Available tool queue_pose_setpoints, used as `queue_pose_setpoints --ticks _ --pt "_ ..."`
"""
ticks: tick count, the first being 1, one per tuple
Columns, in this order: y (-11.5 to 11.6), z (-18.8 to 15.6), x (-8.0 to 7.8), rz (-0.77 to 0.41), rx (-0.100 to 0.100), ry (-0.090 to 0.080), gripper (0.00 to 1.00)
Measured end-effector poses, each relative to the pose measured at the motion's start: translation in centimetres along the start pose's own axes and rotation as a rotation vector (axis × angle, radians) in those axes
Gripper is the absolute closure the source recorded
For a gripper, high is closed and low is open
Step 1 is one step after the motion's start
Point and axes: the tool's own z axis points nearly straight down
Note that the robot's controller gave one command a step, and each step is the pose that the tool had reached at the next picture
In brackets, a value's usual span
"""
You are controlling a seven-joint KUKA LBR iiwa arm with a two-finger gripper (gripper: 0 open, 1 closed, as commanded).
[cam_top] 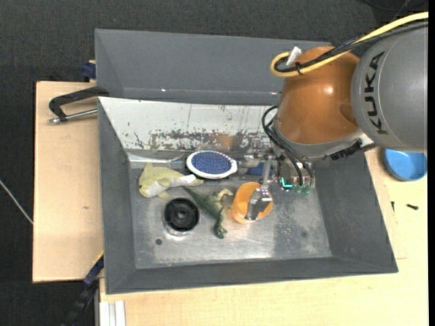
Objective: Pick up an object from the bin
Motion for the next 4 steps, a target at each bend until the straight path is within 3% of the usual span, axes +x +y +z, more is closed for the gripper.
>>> queue_pose_setpoints --ticks 1,2,3,4 --pt "3.93 11.99 -4.88 -0.084 -0.002 0.001 0.0" --pt "3.84 11.73 -5.24 -0.082 -0.003 -0.018 1.0" --pt "3.8 12.08 -4.69 -0.084 -0.001 0.004 0.0" --pt "3.87 11.74 -5.26 -0.081 -0.004 -0.02 1.0"
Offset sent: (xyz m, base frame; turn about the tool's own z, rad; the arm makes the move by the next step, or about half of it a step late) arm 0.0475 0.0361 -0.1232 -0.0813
